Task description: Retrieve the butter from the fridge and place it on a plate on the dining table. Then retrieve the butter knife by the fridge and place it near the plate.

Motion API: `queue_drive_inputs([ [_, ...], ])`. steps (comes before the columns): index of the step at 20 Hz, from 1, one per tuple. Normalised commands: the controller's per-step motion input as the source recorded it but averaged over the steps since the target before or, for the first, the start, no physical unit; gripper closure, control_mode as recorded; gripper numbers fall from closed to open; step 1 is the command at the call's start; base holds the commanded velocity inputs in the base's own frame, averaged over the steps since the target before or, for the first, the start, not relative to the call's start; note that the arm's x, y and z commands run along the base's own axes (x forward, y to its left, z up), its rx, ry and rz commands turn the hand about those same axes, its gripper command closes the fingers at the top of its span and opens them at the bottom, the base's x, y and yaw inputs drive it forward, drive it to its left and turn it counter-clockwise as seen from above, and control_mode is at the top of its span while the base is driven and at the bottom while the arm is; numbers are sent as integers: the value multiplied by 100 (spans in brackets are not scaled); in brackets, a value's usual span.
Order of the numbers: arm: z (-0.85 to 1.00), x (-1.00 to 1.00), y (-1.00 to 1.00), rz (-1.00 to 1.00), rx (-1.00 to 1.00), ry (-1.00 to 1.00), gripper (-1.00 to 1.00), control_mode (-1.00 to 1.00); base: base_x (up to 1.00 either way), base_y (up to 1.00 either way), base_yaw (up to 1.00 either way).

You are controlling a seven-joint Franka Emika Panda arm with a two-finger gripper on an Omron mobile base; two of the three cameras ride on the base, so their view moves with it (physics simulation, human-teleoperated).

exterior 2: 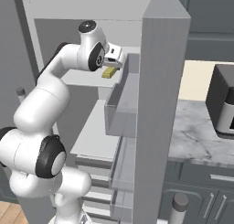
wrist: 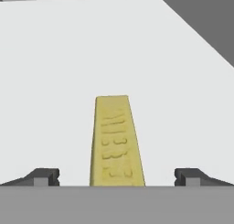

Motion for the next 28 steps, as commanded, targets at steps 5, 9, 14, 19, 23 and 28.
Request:
queue_drive_inputs([
  [5, -18, 9, -10, 0, 0, 3, -100, -100, 0, 0, 0],
  [9, -19, 10, 0, 2, 0, 4, -100, -100, 0, 0, 0],
  [14, -18, 6, 0, 0, 0, 3, -100, -100, 0, 0, 0],
  [19, -10, 8, 0, 0, 1, 0, 100, -100, 0, 0, 0],
  [23, -8, 8, 0, 0, 0, 0, 100, -100, 0, 0, 0],
  [28, -1, 8, 2, 0, 0, 0, 100, -100, 0, 0, 0],
])
